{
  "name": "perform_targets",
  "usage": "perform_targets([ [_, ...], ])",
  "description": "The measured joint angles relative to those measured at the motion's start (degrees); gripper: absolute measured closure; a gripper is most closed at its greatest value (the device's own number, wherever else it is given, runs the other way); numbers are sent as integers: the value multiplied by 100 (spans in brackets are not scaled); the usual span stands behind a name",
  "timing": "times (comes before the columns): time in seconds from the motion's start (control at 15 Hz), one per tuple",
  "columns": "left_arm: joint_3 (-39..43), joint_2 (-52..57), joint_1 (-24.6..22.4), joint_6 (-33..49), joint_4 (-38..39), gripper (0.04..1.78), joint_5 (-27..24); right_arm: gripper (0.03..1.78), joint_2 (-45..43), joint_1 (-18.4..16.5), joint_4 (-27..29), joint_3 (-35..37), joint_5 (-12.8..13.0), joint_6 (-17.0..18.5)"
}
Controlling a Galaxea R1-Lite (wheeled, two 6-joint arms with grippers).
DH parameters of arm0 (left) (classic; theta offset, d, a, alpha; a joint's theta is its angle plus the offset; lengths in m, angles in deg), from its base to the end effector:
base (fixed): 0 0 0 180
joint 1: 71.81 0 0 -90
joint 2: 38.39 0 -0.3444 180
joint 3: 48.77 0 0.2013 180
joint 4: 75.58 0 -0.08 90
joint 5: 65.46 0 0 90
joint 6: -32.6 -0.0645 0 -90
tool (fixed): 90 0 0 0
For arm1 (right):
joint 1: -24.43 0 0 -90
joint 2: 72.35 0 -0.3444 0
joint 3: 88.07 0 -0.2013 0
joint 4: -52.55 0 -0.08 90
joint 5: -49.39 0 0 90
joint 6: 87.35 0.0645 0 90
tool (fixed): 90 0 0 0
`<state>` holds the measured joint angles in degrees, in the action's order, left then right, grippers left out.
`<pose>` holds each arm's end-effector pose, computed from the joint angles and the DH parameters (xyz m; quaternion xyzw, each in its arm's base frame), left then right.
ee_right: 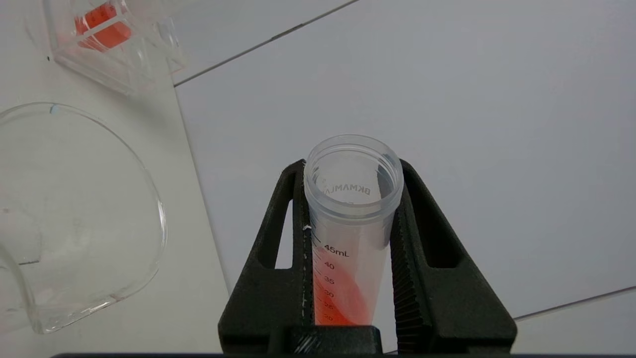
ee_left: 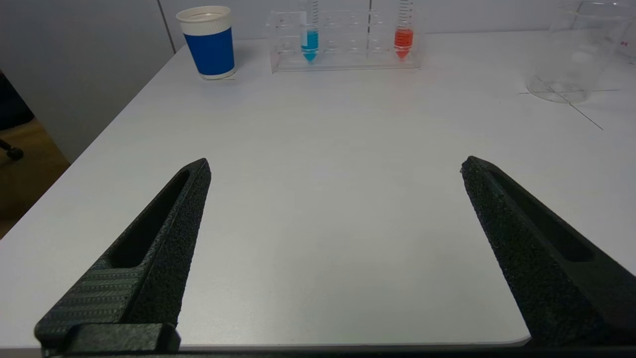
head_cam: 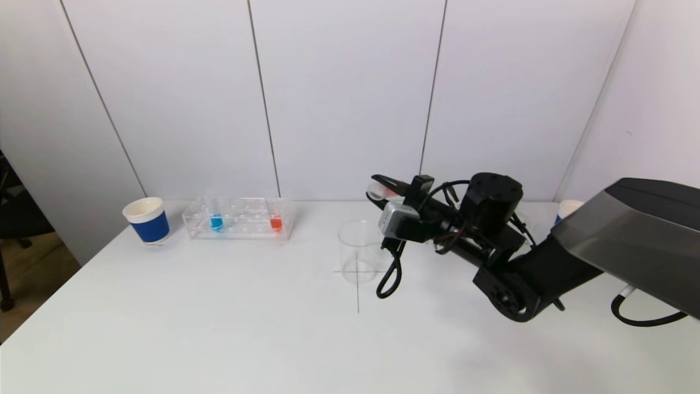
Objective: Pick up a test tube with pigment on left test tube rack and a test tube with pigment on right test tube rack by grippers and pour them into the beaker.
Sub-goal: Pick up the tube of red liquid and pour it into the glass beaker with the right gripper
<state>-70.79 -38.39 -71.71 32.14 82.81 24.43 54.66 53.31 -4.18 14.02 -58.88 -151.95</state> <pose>-0.0133 -0.0001 0.0765 0.0040 -0.0036 -0.0018 1.0000 0.4098 0.2491 0.1416 -0.4835 -0.2692 0.3019 0.7763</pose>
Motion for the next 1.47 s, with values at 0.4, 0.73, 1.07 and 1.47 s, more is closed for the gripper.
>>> perform_targets([
  [0.4, 0, 0, 0, 5, 0, 6, 1, 132, 24, -2, -115, 66, 45, -243],
  [0.73, 0, 0, 1, 2, 0, 6, 1, 132, 30, 0, -121, 68, 45, -475],
  [1.07, 0, 0, -2, 2, 0, 6, 0, 132, 46, 24, -115, 85, 37, -725],
  [1.47, 0, 0, 0, 2, 0, 6, 1, 132, 83, 30, -118, 129, 23, -930],
])
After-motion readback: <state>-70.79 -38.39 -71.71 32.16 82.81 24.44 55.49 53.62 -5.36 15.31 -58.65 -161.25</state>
